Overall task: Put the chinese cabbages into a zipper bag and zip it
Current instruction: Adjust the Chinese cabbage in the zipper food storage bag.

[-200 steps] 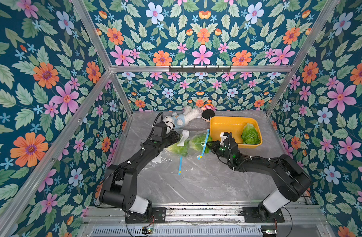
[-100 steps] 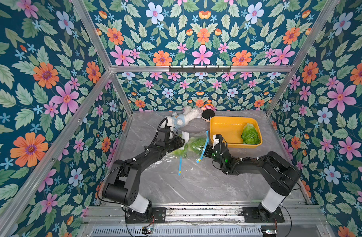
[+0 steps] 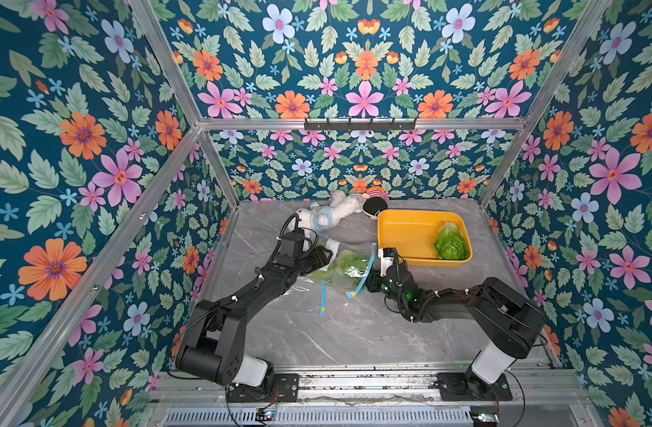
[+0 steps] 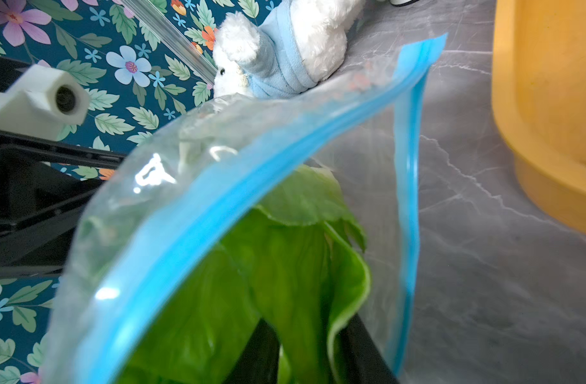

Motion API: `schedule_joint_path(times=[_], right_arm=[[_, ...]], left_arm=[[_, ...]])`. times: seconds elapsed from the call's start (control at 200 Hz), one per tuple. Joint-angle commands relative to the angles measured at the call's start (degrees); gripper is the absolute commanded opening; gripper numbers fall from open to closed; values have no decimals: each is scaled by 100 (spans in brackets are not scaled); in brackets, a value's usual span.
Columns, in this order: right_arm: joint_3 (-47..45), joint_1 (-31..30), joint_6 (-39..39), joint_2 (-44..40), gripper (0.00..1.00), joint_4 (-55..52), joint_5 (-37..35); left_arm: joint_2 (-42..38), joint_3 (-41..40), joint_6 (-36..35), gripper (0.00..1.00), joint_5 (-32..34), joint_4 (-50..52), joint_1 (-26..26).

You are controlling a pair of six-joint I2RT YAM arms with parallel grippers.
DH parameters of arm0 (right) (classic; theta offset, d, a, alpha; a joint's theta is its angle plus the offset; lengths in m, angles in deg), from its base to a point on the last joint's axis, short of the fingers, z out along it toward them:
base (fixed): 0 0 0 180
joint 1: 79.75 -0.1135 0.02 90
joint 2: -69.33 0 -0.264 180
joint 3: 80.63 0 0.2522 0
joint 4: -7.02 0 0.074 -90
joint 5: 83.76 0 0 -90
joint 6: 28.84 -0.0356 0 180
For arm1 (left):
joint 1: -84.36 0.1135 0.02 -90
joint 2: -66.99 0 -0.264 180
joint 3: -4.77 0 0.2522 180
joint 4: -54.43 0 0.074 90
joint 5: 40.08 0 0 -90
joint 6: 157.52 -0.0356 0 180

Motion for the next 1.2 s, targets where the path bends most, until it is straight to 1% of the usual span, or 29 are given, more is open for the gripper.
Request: schedule_joint_path(times=[0.0,0.03,0.05,0.11,0.2,0.235,0.275,0.355,0.44,0.53,0.63,0.685,0.77,0.925,0.95,0.99,1.055,1.195], right_arm=[[-23,-14,-26,-99,29,-140,181],[-28,-8,-50,-103,27,-216,186],[-20,-11,-56,-297,26,-280,195],[-10,-14,-47,-342,24,-394,241],[-45,-8,-73,-400,18,-478,179],[-44,-13,-67,-419,17,-496,189],[-38,-13,-30,-446,16,-537,215],[-29,-15,-22,-464,15,-561,260],[-2,-11,-30,-412,15,-620,303],[-2,-13,-56,-353,15,-576,343],[-5,-15,-81,-342,12,-539,337],[-19,-13,-116,-348,9,-498,278],[-28,-11,-177,-341,5,-460,169],[6,-13,-336,-208,3,-174,214],[1,-15,-388,-2,3,-128,221],[-39,-8,-474,42,3,15,204],[-111,-15,-589,69,1,188,119],[-170,-167,-682,67,0,319,-493]], left_arm=[[-511,-189,-51,63,233,512,-51],[-735,-294,1,64,283,591,-130],[-865,-365,61,64,313,636,-184],[-1182,-507,212,64,360,806,-411],[-1613,-761,625,62,454,936,-881],[-1811,-924,832,59,536,888,-1068],[-2019,-1111,1119,59,735,834,-1330],[-2220,-1426,1578,55,746,561,-1750],[-2296,-1488,1776,55,960,515,-2097],[-2212,-1655,1992,55,937,158,-2190],[-1865,-1937,2328,55,767,-709,-2242],[-1657,-1927,2389,52,756,-873,-2253],[-1530,-1969,2470,48,953,-1086,-2307],[-1053,-2116,2763,44,858,-2195,-2371],[-939,-2097,2780,43,818,-2324,-2389],[-785,-2046,2838,38,800,-2403,-2418],[-639,-2007,2913,28,833,-2528,-2495],[-681,-1985,3125,11,1066,-2697,-2638]])
